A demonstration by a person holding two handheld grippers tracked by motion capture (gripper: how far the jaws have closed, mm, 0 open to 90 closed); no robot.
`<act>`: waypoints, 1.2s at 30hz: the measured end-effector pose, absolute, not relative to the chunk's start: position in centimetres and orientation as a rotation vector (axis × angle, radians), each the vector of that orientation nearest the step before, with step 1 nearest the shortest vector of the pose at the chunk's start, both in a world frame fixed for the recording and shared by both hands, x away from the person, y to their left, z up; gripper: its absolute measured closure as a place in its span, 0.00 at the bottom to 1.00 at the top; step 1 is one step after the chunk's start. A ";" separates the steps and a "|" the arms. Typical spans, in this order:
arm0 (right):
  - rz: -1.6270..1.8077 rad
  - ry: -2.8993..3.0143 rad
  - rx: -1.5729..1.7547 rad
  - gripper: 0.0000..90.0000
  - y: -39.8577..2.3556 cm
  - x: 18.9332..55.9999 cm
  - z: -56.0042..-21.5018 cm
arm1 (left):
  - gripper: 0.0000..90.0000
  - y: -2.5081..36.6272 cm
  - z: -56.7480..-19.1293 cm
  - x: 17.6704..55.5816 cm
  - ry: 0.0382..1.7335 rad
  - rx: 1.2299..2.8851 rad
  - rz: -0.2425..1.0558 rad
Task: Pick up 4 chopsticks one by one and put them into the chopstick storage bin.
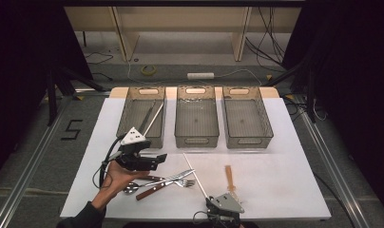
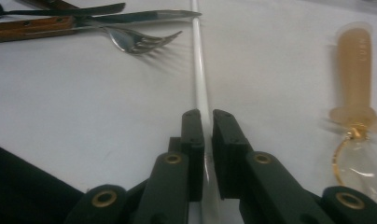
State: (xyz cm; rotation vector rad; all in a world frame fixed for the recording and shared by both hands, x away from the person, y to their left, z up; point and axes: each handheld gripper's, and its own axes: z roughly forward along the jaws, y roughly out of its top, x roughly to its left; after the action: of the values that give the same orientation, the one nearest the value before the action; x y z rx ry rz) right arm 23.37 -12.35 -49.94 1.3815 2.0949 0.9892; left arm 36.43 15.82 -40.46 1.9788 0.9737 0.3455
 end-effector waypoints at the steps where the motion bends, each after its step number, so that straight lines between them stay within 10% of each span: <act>1: 0.986 2.090 1.387 0.93 -12.5 23.4 -49.9 | 0.23 15.8 -40.5 36.4 0.973 1.980 0.345; 36: 0.948 2.147 1.294 0.94 -13.6 24.3 -46.2 | 0.31 3.5 -46.0 35.9 0.205 2.475 0.385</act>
State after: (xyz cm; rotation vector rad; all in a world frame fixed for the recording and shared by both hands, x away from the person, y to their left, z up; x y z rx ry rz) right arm 24.27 -13.57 -46.19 1.2938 2.1472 0.9479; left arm 35.86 3.51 -45.99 2.4749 0.2048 0.3853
